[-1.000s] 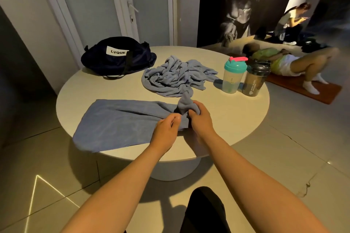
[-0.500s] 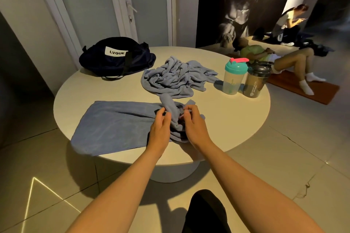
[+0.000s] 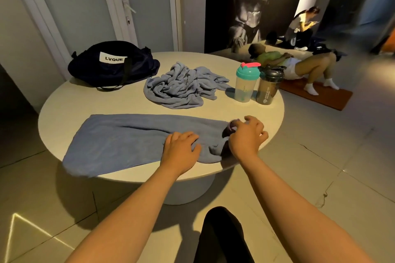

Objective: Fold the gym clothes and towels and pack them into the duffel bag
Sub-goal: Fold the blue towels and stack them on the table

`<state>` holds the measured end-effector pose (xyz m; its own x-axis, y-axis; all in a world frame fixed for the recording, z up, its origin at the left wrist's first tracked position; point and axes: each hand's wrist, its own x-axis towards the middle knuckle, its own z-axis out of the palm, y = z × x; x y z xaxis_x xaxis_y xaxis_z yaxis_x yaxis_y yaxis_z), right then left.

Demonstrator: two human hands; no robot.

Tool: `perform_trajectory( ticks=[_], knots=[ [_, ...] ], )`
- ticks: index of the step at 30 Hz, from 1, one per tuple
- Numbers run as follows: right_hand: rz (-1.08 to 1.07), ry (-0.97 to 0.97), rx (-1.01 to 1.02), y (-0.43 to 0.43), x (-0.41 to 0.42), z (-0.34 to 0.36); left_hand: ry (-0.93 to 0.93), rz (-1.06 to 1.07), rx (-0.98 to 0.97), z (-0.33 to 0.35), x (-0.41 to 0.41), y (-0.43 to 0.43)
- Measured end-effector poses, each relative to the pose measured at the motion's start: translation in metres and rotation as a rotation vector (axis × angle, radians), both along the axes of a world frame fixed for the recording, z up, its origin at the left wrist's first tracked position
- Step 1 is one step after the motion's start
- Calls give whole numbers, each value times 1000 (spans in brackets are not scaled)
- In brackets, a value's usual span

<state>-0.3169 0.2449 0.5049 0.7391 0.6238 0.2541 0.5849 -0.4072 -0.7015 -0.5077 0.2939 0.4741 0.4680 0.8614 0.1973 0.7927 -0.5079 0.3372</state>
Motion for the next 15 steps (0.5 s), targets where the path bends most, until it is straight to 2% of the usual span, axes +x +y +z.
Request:
perform_trajectory(
  ticks=[2, 5, 7, 9, 12, 15],
  knots=[
    [105, -212, -65, -8, 1, -10, 59, 36, 48, 1, 0, -3],
    [308, -174, -48, -16, -11, -14, 25, 122, 110, 10, 4, -10],
    [354, -232, -148, -19, -18, -16, 46, 145, 150, 18, 12, -12],
    [335, -268, -307, -17, -20, -15, 68, 67, 163, 22, 22, -7],
    [570, -248, -390, -4, -13, -6, 22, -154, -97, 25, 33, 0],
    [738, -117, -142, 3, 0, 7, 230, -196, -241, 27, 40, 5]
  ],
)
